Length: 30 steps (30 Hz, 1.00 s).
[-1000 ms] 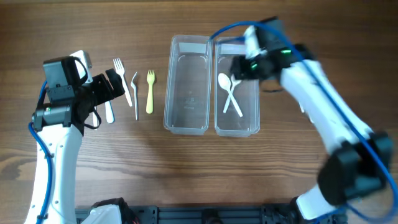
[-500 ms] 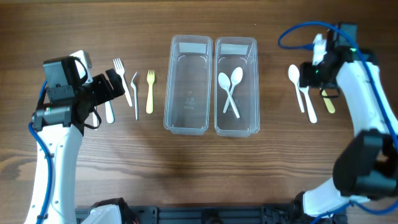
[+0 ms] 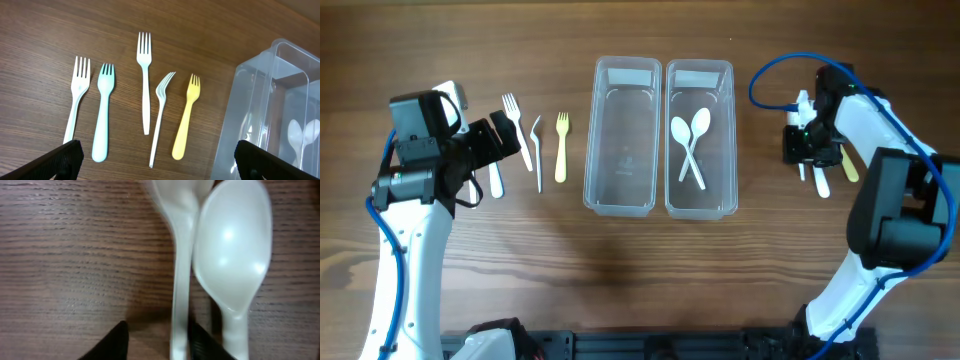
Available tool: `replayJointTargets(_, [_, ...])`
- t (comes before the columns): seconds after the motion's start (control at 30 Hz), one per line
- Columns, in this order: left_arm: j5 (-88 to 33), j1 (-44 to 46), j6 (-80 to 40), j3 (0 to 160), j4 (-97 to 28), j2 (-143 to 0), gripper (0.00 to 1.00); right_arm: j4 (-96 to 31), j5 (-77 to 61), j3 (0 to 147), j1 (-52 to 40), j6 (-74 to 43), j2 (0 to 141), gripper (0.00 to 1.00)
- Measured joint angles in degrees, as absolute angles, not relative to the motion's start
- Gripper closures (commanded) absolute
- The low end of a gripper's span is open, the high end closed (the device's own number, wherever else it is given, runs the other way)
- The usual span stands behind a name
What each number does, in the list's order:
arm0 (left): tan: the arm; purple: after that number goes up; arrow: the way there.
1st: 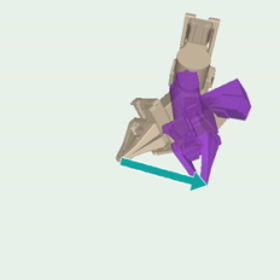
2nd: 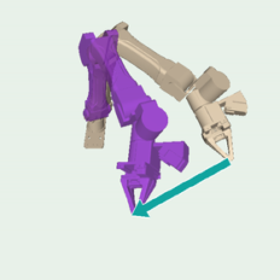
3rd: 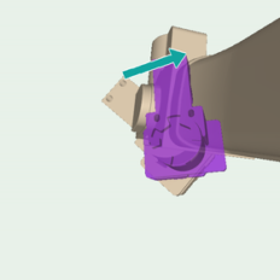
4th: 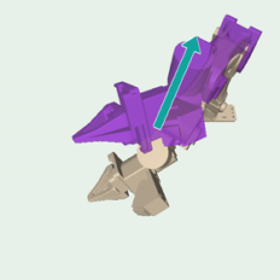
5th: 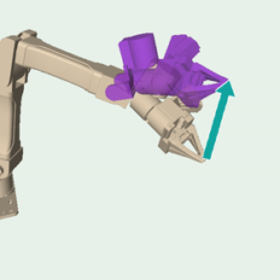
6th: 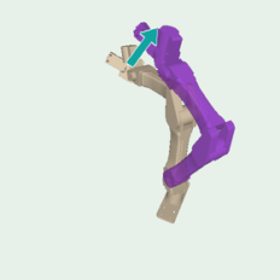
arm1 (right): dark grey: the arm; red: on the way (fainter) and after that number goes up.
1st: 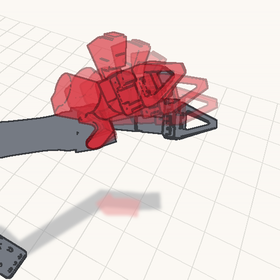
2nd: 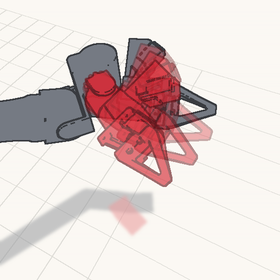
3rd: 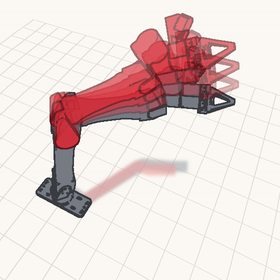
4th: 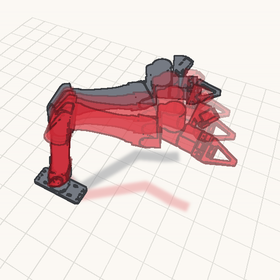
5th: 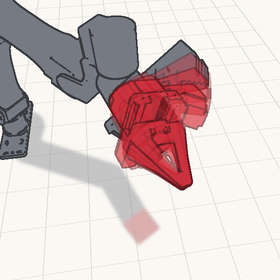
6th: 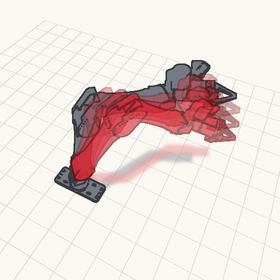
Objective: Pack container
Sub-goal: 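Grasp a third white spoon with the right gripper, then drop the third white spoon into the right container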
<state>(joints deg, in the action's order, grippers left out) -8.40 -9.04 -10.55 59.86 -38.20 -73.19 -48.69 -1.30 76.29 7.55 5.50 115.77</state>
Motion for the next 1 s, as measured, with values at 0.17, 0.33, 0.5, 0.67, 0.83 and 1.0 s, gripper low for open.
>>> replayJointTargets(0.17, [-8.4, -9.04, -10.55, 59.86, -38.2, -73.19, 0.0, -47.92, -1.48, 76.31, 7.55, 3.31, 115.83, 0.9])
replayJointTargets(0.33, [-8.4, -9.04, -10.55, 59.86, -38.2, -73.19, 0.0, -49.56, -1.91, 76.31, 7.55, 1.32, 115.83, 0.96])
replayJointTargets(0.5, [-8.4, -9.04, -10.55, 59.88, -38.2, -73.19, 0.0, -53.82, -5.96, 76.9, 6.87, 0.69, 112.07, 0.96])
replayJointTargets(0.67, [-8.38, -9.04, -10.55, 59.86, -38.17, -73.19, 0.0, -51.68, -9.52, 80.12, 1.41, -3.99, 97.01, 0.96])
replayJointTargets(0.83, [-8.4, -9.04, -10.55, 59.86, -38.2, -73.19, 0.0, -48.14, -10.66, 82.13, -8.16, -9.43, 87.66, 0.95])
replayJointTargets(1.0, [-8.38, -9.04, -10.55, 59.86, -38.22, -73.19, 0.0, -43.4, -10.48, 80.4, -16.03, -17.76, 92.62, 0.96])
